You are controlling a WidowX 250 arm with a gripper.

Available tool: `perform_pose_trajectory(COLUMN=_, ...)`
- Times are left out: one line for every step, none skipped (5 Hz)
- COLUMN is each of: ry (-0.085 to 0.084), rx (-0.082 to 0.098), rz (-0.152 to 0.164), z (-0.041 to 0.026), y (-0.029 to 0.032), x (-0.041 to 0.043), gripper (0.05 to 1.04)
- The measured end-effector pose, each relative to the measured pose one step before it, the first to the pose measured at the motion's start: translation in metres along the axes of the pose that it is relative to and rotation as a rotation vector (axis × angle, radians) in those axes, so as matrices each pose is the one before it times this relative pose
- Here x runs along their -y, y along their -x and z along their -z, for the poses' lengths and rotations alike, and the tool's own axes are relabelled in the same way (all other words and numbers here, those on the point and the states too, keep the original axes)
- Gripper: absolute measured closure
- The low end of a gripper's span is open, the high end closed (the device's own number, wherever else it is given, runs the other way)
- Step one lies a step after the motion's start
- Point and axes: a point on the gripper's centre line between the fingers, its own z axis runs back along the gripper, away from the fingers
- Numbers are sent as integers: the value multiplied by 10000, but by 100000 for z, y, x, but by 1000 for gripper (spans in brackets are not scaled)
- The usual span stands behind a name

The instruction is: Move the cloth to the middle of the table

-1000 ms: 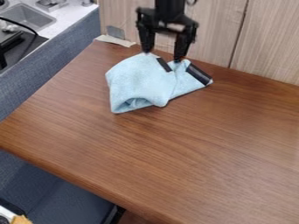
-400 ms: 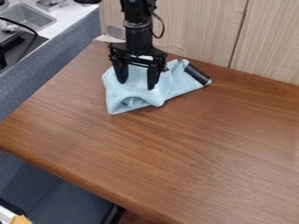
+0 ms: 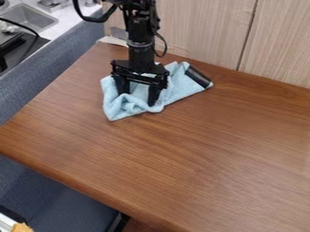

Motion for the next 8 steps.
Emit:
perform_pose_trajectory(ry=89, rx=154, rz=-195, z=183, y=-178, x=259, gripper=83)
perform_pose_trajectory(ry=43, rx=109, rz=273, z=-56, y=134, x=1102, gripper=83)
perform_pose_trajectory(ry=67, rx=32, rz=792, z=-67, y=-62, x=1598, gripper=83)
perform_pose_trajectory(ry=32, rx=26, rz=1362, z=-113, y=68, x=3317, gripper=83)
perform_pose_trajectory(ry=79, rx=-81, rz=1288, z=-57, y=394, x=3430, gripper=83)
perform_pose_trajectory(ry=15, rx=-74, rz=1038, z=51, y=487, x=2643, gripper=83)
perform_pose_trajectory(ry=82, rx=-77, rz=702, z=-186, y=739, x=2210, gripper=83)
perform_pose_trajectory(ry=21, rx=-16, rz=256, z=-14, y=242, x=620, gripper=83)
